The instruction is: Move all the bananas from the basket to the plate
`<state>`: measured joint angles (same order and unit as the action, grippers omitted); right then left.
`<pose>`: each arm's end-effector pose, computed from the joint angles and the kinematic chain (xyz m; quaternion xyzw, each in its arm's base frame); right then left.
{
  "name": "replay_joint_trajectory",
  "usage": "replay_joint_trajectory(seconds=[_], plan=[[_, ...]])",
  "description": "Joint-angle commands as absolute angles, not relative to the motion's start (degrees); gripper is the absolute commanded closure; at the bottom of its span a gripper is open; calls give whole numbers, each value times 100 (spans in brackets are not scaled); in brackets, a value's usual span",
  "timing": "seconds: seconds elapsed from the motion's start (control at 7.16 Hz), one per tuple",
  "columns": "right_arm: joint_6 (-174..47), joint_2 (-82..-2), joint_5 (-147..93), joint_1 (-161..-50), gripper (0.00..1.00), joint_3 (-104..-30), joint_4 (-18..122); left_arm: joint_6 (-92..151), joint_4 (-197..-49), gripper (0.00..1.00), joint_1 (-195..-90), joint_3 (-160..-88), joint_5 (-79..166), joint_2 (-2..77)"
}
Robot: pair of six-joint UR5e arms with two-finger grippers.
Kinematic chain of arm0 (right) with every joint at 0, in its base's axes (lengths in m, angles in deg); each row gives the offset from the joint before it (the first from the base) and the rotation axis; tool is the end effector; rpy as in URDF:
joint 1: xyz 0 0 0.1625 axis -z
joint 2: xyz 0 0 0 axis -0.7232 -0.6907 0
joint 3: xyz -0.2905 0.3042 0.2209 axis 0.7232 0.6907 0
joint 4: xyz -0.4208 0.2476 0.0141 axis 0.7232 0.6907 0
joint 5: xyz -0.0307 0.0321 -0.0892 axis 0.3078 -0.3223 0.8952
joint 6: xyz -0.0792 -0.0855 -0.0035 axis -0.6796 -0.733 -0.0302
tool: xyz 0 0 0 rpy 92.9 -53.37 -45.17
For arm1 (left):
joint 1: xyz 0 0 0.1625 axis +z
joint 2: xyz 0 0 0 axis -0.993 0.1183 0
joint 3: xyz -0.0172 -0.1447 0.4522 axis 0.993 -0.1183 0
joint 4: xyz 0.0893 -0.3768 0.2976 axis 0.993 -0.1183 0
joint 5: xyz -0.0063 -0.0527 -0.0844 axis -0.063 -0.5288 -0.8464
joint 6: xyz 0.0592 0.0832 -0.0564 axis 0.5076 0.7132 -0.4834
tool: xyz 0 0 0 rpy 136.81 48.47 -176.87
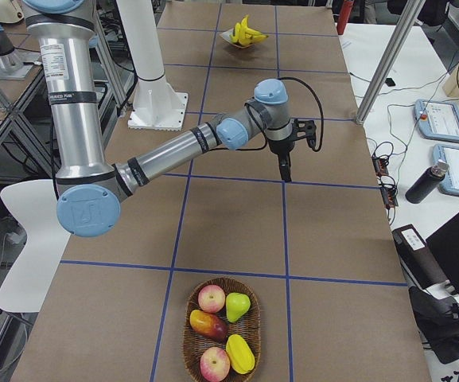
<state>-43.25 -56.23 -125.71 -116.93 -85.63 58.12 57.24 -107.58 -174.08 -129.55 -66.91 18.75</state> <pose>-0.1329 -0.5942 0.4412 0.1313 -0.3660 0.0560 0.9196 -0.0641 -0.5938 0.6268 0.1890 0.3340 0.1554 0.9103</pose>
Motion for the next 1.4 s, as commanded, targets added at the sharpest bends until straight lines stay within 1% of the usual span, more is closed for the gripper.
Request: replay_joint_trajectory(seconds=[0.0,0.14,0.28,0.56,0.84,0.98,1.26], plan=[[-5550,-5640,-12895,-12065,0,-8607,6765,5692,-9641,0,-17417,-13084,-6656,1726],[-5948,-5693,-12939,-12189,0,-8607,7102,5621,-9659,0,-17417,-13119,-6682,1629],[-6065,-5832,-12966,-12225,0,-8607,7305,5568,-9467,0,-17417,-13084,-6691,1689],[-6817,-6332,-12992,-12452,0,-8581,7237,5559,-9369,0,-17452,-13092,-6700,1584],[-7531,-6859,-12992,-12926,0,-8520,7246,5568,-9422,0,-17479,-13573,-6657,1200],[-7595,-7097,-12984,-13207,0,-8502,7237,5594,-9430,0,-17479,-13654,-6700,1163],[-7903,-7467,-12957,-13359,0,-8493,7228,5620,-9439,0,-17461,-13708,-6665,1022]])
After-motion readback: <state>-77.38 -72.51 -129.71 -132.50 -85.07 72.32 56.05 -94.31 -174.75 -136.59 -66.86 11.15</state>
